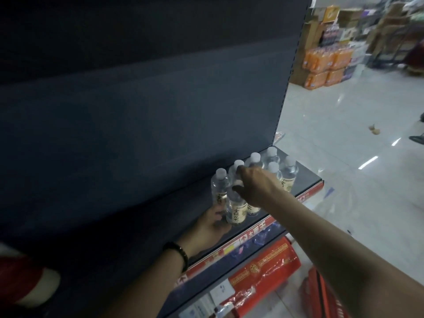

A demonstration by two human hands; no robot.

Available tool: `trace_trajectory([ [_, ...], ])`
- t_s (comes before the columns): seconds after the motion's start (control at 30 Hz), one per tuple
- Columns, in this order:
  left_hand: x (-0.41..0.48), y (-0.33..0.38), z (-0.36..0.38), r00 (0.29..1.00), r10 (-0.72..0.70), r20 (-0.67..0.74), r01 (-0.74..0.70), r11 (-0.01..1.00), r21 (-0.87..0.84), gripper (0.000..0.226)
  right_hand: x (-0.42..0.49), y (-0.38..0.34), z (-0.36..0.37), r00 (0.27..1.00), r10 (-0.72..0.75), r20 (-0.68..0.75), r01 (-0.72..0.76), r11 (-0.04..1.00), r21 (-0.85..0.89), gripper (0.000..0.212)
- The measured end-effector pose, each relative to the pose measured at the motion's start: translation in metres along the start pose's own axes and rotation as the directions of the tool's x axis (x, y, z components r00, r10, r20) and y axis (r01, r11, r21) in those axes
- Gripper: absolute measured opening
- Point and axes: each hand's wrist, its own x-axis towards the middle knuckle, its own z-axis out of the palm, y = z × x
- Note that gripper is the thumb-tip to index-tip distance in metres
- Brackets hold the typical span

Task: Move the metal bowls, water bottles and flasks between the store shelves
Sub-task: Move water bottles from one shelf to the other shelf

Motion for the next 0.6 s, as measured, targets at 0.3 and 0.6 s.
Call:
trace_trajectory([
  [0.3, -0.079, -0.042, -0.087, 0.971, 0.102, -0.218, 0.010, 0.887, 0.462, 0.031, -0.030, -0.111, -0.021, 0.967, -0.252, -0.031, 0.253, 0.966, 0.045, 0.040],
  [0.6, -0.267, -0.135, -0.211, 0.854, 0.142, -0.501, 0.225, 0.767, 0.601, 0.026, -0.109, -0.318, -0.007, 0.867, -0.492, 0.075, 0.489, 0.870, 0.057, 0.058],
])
